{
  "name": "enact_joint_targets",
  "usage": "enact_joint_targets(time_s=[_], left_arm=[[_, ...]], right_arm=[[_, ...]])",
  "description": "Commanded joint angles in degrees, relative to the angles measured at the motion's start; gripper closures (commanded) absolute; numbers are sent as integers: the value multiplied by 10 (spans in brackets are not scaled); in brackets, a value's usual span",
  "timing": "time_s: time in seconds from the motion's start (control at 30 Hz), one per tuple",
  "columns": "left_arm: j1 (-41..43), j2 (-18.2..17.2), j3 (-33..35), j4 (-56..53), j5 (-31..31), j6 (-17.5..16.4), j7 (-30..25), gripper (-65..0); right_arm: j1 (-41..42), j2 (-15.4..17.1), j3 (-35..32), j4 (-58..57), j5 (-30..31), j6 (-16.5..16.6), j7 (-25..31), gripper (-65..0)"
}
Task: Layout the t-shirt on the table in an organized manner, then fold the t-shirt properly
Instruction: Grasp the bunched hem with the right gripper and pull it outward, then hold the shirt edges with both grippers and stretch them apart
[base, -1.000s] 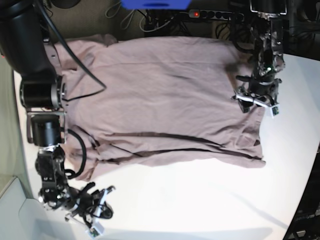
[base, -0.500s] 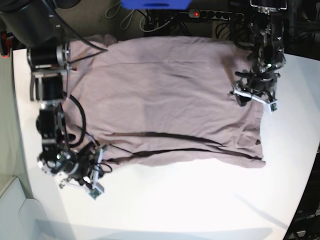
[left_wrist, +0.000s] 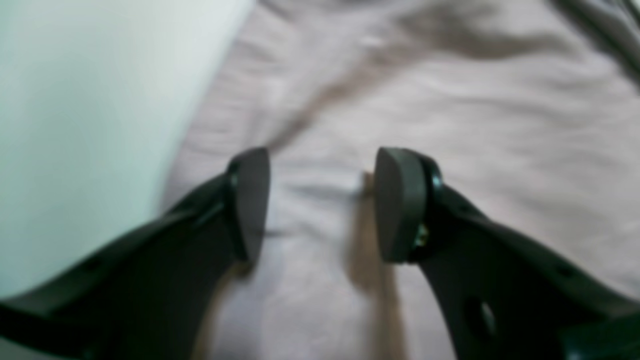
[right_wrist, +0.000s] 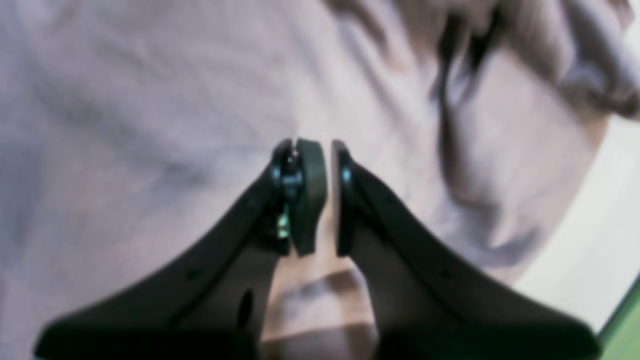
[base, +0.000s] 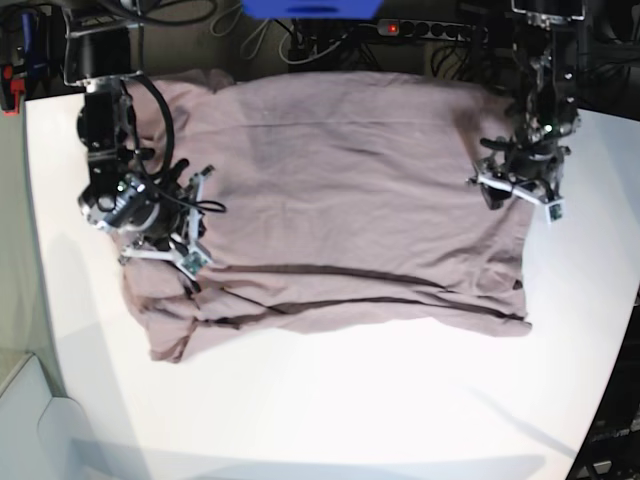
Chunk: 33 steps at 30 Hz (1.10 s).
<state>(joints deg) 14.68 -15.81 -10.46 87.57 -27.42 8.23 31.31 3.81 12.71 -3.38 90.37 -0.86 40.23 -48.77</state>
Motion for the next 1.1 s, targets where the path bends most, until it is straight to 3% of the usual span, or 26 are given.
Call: enact_joint_targets(time_s=[0.0,0.33,0.73,0.87,1.07], left_arm=[[18,-4,0,14,-2,9,21,-332],[109,-19,0,94,-2,9,21,-332],[156,-28,-66,203,-3,9,21,-332],[110,-25,-70,169,-3,9,21,-332],[12,-25,-43,13,-2,9,18,-332]], right_arm=[[-2,4,2,11,8,-2,8,-55],[-95,7,0,34,8,-2,8,-52],[-228,36,-6,221,8,-2,7,-52],[-226,35,12,225,8,-2,8,-52],[-179,27,24,207,8,-2,7,-52]])
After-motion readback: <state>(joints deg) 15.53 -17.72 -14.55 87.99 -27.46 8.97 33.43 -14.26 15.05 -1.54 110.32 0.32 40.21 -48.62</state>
